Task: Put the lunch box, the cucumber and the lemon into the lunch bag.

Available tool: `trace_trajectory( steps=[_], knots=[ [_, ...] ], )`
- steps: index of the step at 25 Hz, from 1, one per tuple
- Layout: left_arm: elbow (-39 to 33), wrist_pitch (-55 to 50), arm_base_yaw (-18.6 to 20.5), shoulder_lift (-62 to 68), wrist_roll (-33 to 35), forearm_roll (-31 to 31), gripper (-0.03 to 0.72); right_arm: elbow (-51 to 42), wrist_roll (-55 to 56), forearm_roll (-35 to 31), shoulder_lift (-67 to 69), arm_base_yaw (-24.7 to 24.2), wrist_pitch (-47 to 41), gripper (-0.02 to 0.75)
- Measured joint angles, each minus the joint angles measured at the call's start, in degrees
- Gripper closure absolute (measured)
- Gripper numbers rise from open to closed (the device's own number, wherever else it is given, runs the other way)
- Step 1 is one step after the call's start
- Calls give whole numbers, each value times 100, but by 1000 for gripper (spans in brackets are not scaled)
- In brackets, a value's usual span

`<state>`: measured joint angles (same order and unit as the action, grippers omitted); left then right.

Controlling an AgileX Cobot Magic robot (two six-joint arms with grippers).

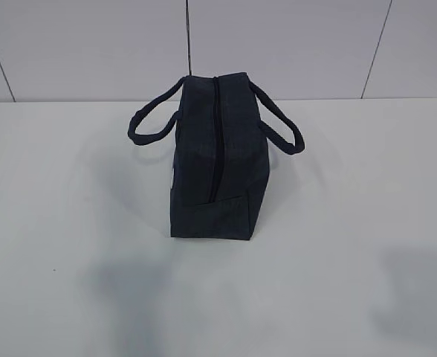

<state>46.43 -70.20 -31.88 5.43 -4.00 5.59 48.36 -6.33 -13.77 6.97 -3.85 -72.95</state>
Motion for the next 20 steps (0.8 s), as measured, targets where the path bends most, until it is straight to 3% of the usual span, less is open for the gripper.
trace_trajectory(
  steps=[9,20],
  knots=[
    [-964,-259,0,-479,0,-23,265,-1379,-164,219,-792,0,146,374],
    [-1587,684,0,-479,0,-23,265,-1993,-236,405,-792,0,632,381]
  ],
)
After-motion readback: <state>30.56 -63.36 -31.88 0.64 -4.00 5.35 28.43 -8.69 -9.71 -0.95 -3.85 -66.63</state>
